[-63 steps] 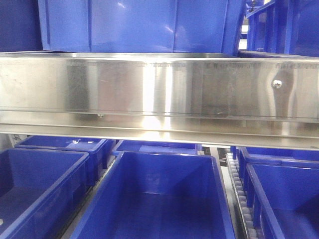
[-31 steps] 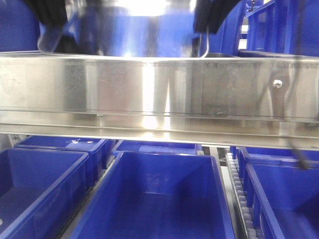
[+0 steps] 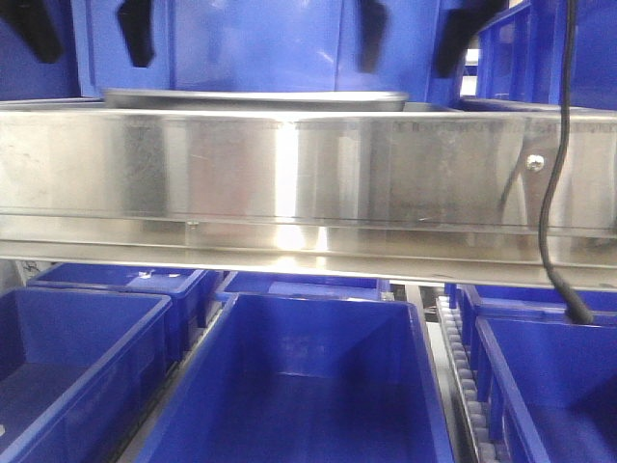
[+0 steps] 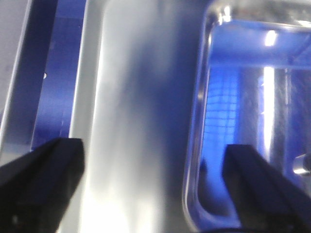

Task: Stack silver trays without gaps
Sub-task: 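Open both grippers and lift them off the stacked tray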

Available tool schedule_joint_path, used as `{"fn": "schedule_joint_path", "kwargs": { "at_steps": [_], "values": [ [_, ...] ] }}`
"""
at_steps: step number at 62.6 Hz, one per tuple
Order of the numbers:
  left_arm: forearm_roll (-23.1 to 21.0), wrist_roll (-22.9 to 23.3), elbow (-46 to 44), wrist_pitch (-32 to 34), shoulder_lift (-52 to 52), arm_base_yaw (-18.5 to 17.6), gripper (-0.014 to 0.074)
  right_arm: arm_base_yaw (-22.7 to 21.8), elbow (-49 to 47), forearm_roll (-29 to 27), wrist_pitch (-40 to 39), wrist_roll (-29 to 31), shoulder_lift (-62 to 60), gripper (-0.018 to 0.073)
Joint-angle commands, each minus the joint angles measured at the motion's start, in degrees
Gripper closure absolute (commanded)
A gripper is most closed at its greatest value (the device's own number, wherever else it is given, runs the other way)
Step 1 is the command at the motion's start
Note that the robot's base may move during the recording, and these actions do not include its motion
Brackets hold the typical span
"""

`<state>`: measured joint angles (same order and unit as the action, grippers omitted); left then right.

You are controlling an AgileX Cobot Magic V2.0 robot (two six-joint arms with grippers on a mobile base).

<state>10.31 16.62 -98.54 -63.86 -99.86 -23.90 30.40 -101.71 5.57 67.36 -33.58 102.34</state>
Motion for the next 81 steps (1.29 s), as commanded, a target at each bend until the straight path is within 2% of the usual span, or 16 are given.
{"fn": "schedule_joint_path", "kwargs": {
  "at_steps": [1, 8, 12, 17, 21, 27, 36, 44, 52, 64, 74, 81],
  "values": [
    [0.3, -0.7, -1.9, 2.2, 5.9, 0.0, 0.0081, -0.3, -3.3, 1.4, 0.4, 1.8, -4.2, 0.0010],
    [-0.4, -0.8, -1.9, 1.9, 10.3, -0.1, 0.0103, 0.7, -4.1, 1.4, 1.2, 3.9, -7.1, 0.0100],
    [-2.0, -2.9, -1.9, 1.9, 13.4, -0.1, 0.0150, 1.5, -4.1, 1.4, 1.6, 4.7, -9.6, 0.0197],
    [-4.0, -6.0, -1.0, 2.1, 18.8, -0.1, 0.0238, 3.4, -3.3, 2.7, 1.3, 5.4, -13.3, 0.0330],
    [-4.1, -6.1, 1.5, 2.7, 23.5, -0.1, 0.0337, 5.6, -1.5, 5.0, 0.7, 5.5, -17.3, 0.0438],
    [-4.1, -6.3, 7.2, 5.6, 31.7, -0.1, 0.0467, 9.8, 2.9, 7.8, -1.3, 5.5, -22.9, 0.0546],
    [-5.5, -6.3, 19.0, 11.9, 44.7, -0.1, 0.0650, 15.4, 12.4, 10.6, -6.3, 6.1, -32.1, 0.0543],
    [-7.0, -6.5, 31.2, 17.9, 56.1, -0.1, 0.0638, 18.0, 22.9, 11.4, -13.2, 6.1, -41.1, 0.0543],
    [-7.2, -6.7, 42.4, 22.1, 66.9, -0.1, 0.0645, 18.1, 35.3, 12.4, -22.0, 6.1, -49.9, 0.0543],
    [-7.2, -6.7, 58.3, 28.2, 78.2, -0.1, 0.0645, 18.1, 55.1, 17.3, -34.0, 6.1, -63.6, 0.0543],
    [-7.2, -6.7, 65.8, 35.8, 82.0, -0.1, 0.0645, 18.1, 68.9, 20.7, -42.0, 6.1, -72.5, 0.0543],
    [-7.2, -6.7, 67.2, 37.0, 82.2, -0.1, 0.0645, 18.1, 74.0, 21.0, -45.1, 6.1, -75.5, 0.0543]
  ]
}}
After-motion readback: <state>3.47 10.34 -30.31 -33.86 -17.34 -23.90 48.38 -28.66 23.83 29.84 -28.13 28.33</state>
